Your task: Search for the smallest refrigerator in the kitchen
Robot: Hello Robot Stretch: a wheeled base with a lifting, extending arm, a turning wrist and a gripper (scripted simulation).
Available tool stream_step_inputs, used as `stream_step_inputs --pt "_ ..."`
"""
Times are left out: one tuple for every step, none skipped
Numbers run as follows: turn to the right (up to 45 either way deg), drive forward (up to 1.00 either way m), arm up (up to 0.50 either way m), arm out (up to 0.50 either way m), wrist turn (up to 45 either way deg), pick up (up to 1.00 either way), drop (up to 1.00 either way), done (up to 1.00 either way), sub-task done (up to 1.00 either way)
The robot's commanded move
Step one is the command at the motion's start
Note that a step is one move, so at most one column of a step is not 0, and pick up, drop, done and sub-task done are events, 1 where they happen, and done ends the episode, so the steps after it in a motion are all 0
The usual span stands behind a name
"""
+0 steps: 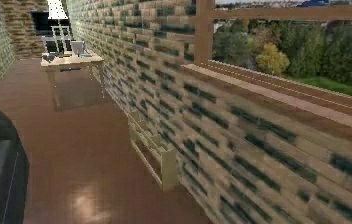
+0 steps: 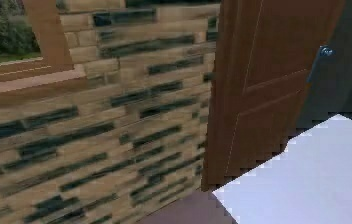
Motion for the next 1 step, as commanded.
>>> stream_step_inputs --pt "-30.0 0.0 0.0 0.0 0.0 0.0 0.0 0.0 0.0"
